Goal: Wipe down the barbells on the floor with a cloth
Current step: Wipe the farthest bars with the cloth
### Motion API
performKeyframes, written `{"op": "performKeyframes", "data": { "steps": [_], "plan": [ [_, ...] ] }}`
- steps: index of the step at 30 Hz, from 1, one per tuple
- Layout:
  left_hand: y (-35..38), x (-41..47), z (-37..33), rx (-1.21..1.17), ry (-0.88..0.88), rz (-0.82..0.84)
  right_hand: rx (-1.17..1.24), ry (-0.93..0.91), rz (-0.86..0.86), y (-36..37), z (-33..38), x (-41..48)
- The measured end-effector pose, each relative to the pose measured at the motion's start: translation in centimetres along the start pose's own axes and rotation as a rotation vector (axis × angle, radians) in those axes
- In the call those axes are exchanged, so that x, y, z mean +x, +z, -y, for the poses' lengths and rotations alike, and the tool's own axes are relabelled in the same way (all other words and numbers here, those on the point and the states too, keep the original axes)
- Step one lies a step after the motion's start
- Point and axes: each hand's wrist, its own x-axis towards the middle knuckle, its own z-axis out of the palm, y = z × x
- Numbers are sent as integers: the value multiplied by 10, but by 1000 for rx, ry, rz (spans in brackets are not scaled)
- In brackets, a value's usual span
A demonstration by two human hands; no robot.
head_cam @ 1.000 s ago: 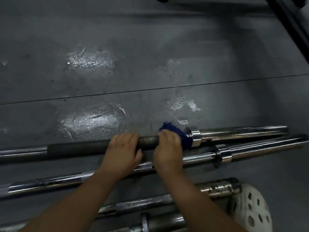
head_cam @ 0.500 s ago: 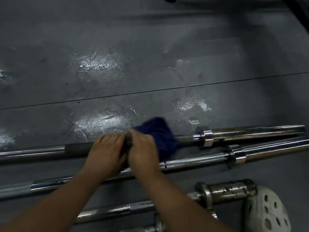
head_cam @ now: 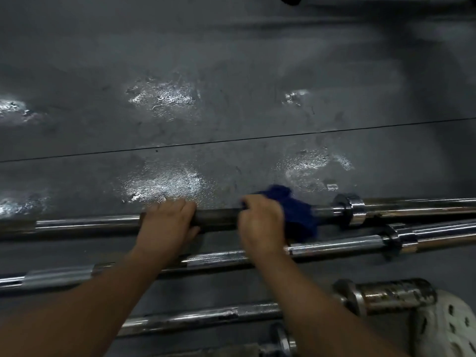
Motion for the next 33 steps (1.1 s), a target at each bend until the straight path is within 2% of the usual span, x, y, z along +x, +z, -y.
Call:
{"op": "performKeyframes", "data": {
  "steps": [2,4,6,8,11,12,15,16,18,22,25,28,33],
  "plan": [
    [-1,0,-2,-1,-17,3,45,-235,216,7,13,-13],
    [-4,-1,-2,-4,-14,1,56,-300,328,-8,-6,-1],
    [-5,-3,-3,-13,-12,-27,-112,-218,224,-26,-46,9],
    [-3,-8,-6,-14,-35,-71,-240,-22,-11,-46,-85,9],
    [0,-13,-14,-24,-69,-99,-265,166,-159,-29,-64,-4],
    [0,-14,-16,-36,-76,-98,-246,121,-140,-15,-41,-5],
    [-5,-17,-10,-85,-66,-93,-265,-284,122,7,3,-20],
    [-5,-20,-4,-107,-46,-113,-255,-377,182,3,-4,-19],
    [0,-30,5,-119,5,-150,-273,-421,211,-12,-36,-11],
    [10,-37,2,-113,-30,-119,-399,-329,225,-24,-74,5],
    [5,-19,3,-134,-56,-95,-429,-389,193,-21,-68,21],
    [-10,20,18,-154,-82,-39,-403,-407,185,-23,-56,73],
    [-14,58,37,-153,-120,-116,-335,-77,-36,-25,-79,118]
  ]
}}
